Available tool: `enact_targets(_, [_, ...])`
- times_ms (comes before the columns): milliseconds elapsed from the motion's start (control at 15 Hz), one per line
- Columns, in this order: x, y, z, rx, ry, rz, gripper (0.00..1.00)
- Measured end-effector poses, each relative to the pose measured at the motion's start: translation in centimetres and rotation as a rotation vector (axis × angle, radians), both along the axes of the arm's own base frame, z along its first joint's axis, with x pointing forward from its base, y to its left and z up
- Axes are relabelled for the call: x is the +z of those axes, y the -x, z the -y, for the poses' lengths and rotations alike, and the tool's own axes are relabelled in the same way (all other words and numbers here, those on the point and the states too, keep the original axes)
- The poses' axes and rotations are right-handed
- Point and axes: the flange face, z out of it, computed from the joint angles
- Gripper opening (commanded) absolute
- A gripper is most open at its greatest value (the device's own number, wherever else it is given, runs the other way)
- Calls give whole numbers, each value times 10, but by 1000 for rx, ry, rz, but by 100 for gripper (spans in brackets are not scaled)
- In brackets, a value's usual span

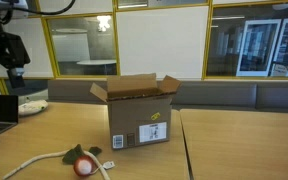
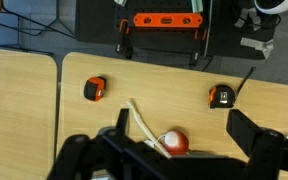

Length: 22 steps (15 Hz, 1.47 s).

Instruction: Put all the objects on the table into the cardboard box.

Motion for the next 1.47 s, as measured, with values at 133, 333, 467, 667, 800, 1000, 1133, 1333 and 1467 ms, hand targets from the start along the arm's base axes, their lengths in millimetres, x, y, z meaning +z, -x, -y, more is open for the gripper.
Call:
enact_targets(133, [4, 0, -1, 2, -3, 9, 100])
enact_targets(333, [7, 0, -1, 2, -5, 17, 100])
enact_targets(467, [7, 0, -1, 3, -5, 16, 100])
enact_targets(667, [6, 0, -1, 2, -5, 14, 100])
enact_targets(800, [2, 0, -1, 4, -1, 10, 100])
enact_targets(1000, [-8, -9, 2, 12, 1, 67, 100])
enact_targets(1133, [-21, -19, 6, 14, -8, 133, 100])
enact_targets(1333, [-48, -35, 25, -10, -31, 226, 100])
enact_targets(1467, [-66, -48, 46, -70, -46, 267, 100])
